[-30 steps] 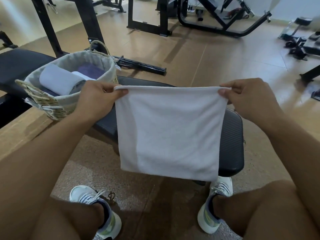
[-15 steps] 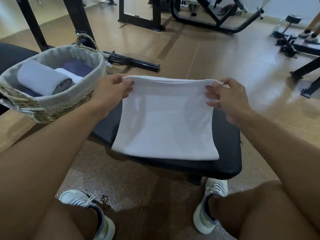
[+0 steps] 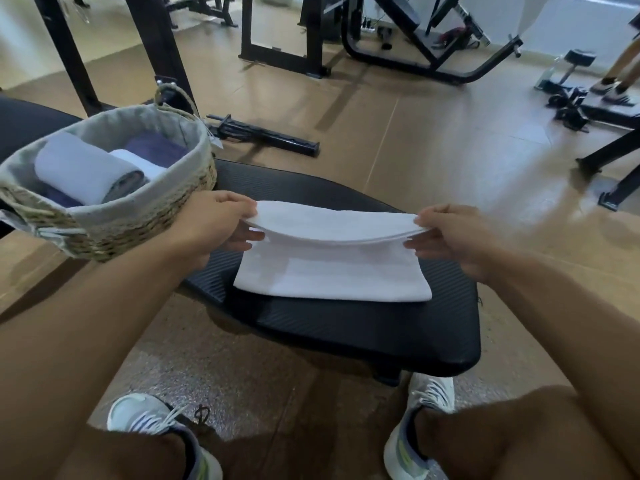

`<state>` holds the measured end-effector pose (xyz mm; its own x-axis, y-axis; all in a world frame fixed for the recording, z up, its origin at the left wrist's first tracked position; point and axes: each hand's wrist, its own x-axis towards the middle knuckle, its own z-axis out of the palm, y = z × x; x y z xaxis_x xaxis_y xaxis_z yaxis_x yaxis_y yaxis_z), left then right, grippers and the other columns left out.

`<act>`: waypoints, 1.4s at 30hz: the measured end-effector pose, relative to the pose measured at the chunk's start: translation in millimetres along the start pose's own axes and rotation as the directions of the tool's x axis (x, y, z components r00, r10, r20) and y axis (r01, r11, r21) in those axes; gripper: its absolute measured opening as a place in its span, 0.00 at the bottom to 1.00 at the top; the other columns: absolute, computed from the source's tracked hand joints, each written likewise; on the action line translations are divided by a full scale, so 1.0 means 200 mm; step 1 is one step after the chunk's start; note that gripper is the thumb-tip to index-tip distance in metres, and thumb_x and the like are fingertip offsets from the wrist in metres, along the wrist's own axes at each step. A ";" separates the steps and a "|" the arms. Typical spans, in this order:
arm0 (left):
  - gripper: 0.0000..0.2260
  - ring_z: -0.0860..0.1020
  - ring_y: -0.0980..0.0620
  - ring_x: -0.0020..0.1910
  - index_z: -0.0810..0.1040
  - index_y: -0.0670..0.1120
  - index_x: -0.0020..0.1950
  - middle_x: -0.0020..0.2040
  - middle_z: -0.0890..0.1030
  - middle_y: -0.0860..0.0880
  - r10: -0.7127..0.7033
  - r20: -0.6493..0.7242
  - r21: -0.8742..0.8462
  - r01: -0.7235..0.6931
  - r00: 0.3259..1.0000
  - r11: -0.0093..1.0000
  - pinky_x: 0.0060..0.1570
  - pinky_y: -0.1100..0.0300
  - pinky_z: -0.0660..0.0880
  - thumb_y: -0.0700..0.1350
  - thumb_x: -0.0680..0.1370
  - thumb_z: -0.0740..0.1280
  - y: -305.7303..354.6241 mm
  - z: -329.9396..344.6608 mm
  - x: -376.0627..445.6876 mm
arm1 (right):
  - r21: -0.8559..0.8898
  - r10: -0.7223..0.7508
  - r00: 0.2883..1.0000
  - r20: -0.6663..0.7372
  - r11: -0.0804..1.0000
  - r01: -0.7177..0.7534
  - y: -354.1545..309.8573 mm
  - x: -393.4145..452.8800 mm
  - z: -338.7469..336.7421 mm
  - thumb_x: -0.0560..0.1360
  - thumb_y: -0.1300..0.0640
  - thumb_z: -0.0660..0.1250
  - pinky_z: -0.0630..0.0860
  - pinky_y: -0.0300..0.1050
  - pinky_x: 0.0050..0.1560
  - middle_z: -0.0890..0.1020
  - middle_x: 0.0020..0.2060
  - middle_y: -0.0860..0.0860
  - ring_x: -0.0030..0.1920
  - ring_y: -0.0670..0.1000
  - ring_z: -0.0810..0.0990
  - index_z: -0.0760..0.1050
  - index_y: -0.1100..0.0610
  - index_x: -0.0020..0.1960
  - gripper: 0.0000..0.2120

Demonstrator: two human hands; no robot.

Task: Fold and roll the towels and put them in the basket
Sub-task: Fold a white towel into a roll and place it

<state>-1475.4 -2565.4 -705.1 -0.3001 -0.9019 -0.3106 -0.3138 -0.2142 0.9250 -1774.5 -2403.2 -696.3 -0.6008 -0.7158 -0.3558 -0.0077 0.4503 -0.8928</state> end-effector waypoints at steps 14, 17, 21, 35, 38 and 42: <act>0.18 0.87 0.42 0.40 0.73 0.42 0.66 0.42 0.86 0.35 -0.125 0.081 0.092 0.117 0.989 0.989 0.38 0.54 0.85 0.33 0.77 0.71 -0.16 -0.08 -0.16 | -0.463 0.100 0.990 0.104 0.885 -0.041 0.12 -0.17 -0.05 0.73 0.59 0.77 0.75 0.43 0.30 0.86 0.45 0.55 0.39 0.53 0.88 0.73 0.54 0.55 0.16; 0.21 0.87 0.43 0.41 0.73 0.42 0.67 0.44 0.86 0.36 -0.146 0.076 0.101 0.138 0.986 0.985 0.37 0.57 0.84 0.32 0.76 0.73 -0.16 -0.08 -0.16 | -0.503 0.107 0.990 0.096 0.863 -0.045 0.12 -0.17 -0.05 0.73 0.57 0.77 0.73 0.43 0.31 0.86 0.46 0.55 0.39 0.52 0.87 0.74 0.53 0.54 0.15; 0.22 0.87 0.44 0.42 0.74 0.43 0.66 0.45 0.86 0.37 -0.158 0.089 0.128 0.146 0.983 0.981 0.41 0.56 0.85 0.33 0.74 0.75 -0.16 -0.08 -0.15 | -0.535 0.122 0.988 0.092 0.843 -0.054 0.11 -0.17 -0.06 0.74 0.58 0.76 0.70 0.42 0.29 0.86 0.44 0.55 0.38 0.51 0.86 0.74 0.53 0.55 0.14; 0.13 0.84 0.42 0.50 0.78 0.43 0.55 0.55 0.81 0.37 -0.156 0.064 0.165 0.144 0.986 0.976 0.50 0.50 0.83 0.30 0.74 0.71 -0.18 -0.07 -0.15 | -0.605 0.179 0.974 0.140 0.794 -0.060 0.11 -0.18 -0.09 0.73 0.58 0.77 0.68 0.37 0.26 0.87 0.44 0.54 0.34 0.49 0.86 0.75 0.56 0.57 0.16; 0.11 0.84 0.42 0.51 0.79 0.42 0.53 0.56 0.81 0.38 -0.150 0.066 0.145 0.139 0.987 0.980 0.51 0.49 0.83 0.30 0.74 0.69 -0.19 -0.07 -0.14 | -0.611 0.193 0.970 0.146 0.789 -0.065 0.11 -0.17 -0.11 0.74 0.57 0.76 0.69 0.37 0.27 0.87 0.45 0.54 0.36 0.50 0.87 0.75 0.55 0.57 0.15; 0.13 0.84 0.44 0.48 0.80 0.44 0.54 0.55 0.82 0.40 -0.133 0.057 0.236 0.116 0.990 0.965 0.45 0.53 0.83 0.32 0.73 0.71 -0.19 -0.06 -0.14 | -0.632 0.203 0.966 0.159 0.773 -0.059 0.13 -0.17 -0.09 0.74 0.58 0.77 0.64 0.37 0.24 0.86 0.44 0.55 0.33 0.50 0.85 0.76 0.56 0.56 0.14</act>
<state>-1444.6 -2535.6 -728.3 -0.3071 -0.8425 -0.4425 -0.5499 -0.2224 0.8051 -1769.6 -2357.2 -702.8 -0.4554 -0.6846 -0.5692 -0.4759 0.7275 -0.4942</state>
